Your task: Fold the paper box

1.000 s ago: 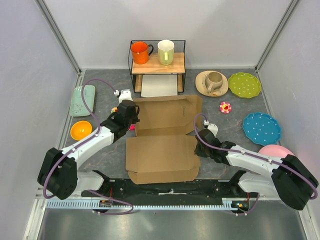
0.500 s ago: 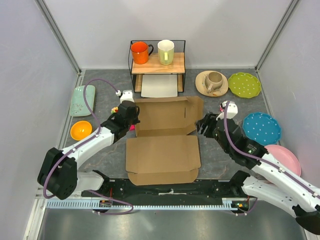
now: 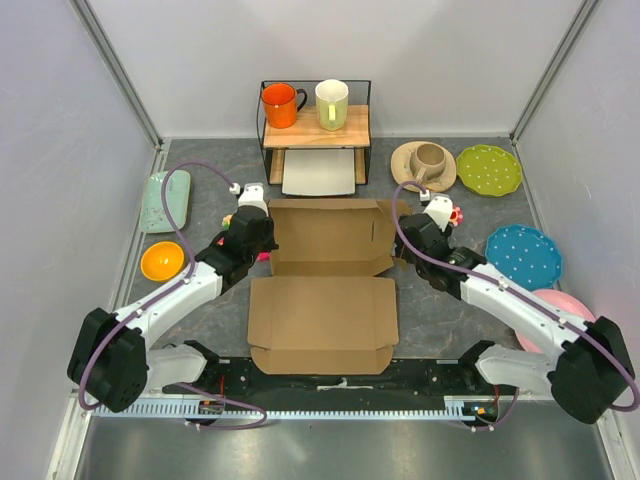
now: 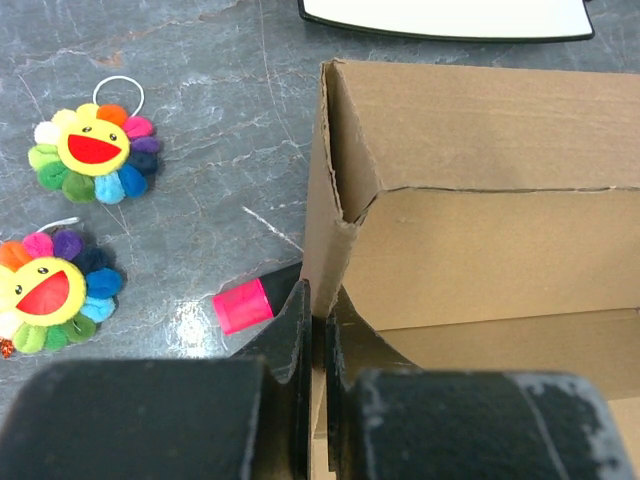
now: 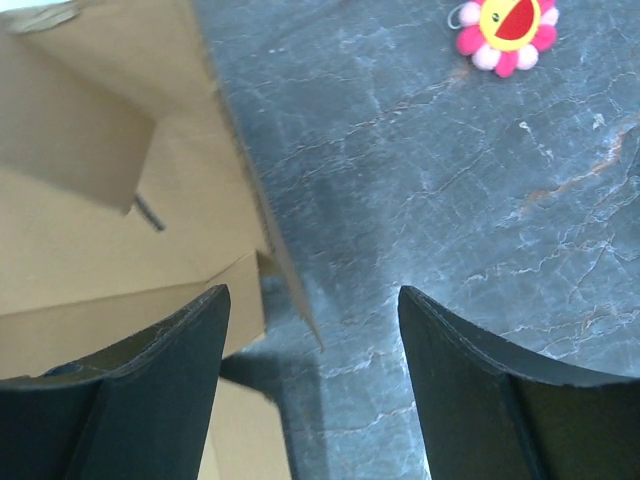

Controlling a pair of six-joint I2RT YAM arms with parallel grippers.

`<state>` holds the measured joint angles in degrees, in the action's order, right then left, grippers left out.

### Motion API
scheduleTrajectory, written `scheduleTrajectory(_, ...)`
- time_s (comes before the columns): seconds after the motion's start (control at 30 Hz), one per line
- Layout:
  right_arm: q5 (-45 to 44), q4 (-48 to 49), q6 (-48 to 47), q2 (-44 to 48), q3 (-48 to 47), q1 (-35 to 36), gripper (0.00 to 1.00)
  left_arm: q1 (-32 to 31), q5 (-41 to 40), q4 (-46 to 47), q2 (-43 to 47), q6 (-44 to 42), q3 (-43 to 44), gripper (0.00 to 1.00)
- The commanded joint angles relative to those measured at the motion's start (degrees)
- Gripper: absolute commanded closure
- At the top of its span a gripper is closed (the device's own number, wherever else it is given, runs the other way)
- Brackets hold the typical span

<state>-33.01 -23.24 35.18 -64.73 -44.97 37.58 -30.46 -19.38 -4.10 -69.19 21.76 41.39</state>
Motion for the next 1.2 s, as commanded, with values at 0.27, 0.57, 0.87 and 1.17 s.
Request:
scheduleTrajectory(0.27,10.1,14.7,-4.3,-6.3,0.4,-7.0,0.48,-0.1,2.5,3.1,2.0,-1.9,-0.3,0.98)
scheduleTrajectory(0.57,17.0,14.0,-3.3,-0.5,2.1,-7.0,0.8,-0.1,-1.2,0.6,0.1,1.1,1.1,0.98)
scheduleTrajectory(0.87,26.2,14.0,0.2,0.6,-1.3,-7.0,1.0,-0.3,-0.1,1.3,-1.9,2.1,1.6,0.98)
scheduleTrajectory(1.17,30.5,15.5,1.1,-0.5,-2.1,-6.2,1.0,-0.5,-0.1,0.9,-2.3,3.3,1.9,0.98)
